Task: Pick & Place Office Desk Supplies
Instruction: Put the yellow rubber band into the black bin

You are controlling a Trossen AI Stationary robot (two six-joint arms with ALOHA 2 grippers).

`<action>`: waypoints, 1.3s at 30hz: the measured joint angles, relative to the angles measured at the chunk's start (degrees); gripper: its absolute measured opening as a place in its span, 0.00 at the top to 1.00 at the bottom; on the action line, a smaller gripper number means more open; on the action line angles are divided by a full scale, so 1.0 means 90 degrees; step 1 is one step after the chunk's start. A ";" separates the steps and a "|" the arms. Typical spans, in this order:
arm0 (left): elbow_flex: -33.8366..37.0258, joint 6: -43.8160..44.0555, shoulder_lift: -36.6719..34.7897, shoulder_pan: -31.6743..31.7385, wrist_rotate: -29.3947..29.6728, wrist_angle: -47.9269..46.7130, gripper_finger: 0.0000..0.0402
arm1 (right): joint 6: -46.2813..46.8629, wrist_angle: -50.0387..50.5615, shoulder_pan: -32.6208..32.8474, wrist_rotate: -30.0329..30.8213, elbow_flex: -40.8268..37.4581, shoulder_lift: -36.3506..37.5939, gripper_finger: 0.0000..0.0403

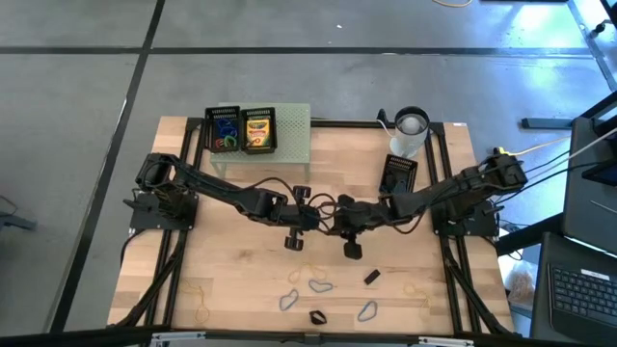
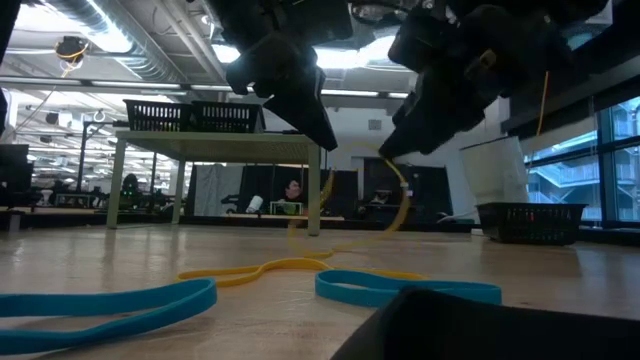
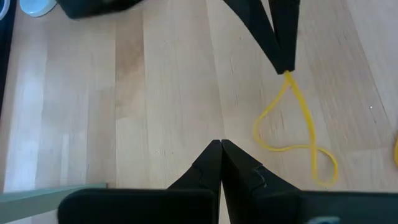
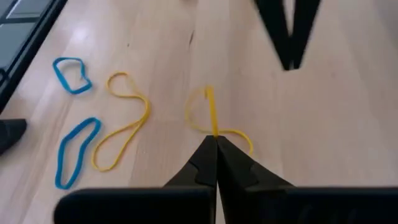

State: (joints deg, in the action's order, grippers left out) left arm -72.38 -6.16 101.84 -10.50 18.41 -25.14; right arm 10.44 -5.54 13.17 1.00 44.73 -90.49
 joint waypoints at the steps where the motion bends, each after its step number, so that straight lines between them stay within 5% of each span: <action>1: 0.0000 -0.0004 0.0000 0.0000 -0.0001 -0.0001 0.99 | -0.0001 0.0018 0.0001 0.0058 0.0000 0.0069 1.00; 24: 0.0000 -0.0004 0.0005 0.0000 -0.0005 0.0011 0.99 | -0.0177 0.1744 0.0000 0.3326 0.0027 0.2487 1.00; 39: 0.0000 -0.0006 0.0005 0.0000 -0.0005 0.0159 0.99 | 0.1449 0.4554 0.0000 0.5629 0.0029 0.3744 1.00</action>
State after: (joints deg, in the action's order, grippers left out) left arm -72.38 -6.22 101.89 -10.50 18.37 -23.70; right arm 23.48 35.45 13.17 51.67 44.99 -56.80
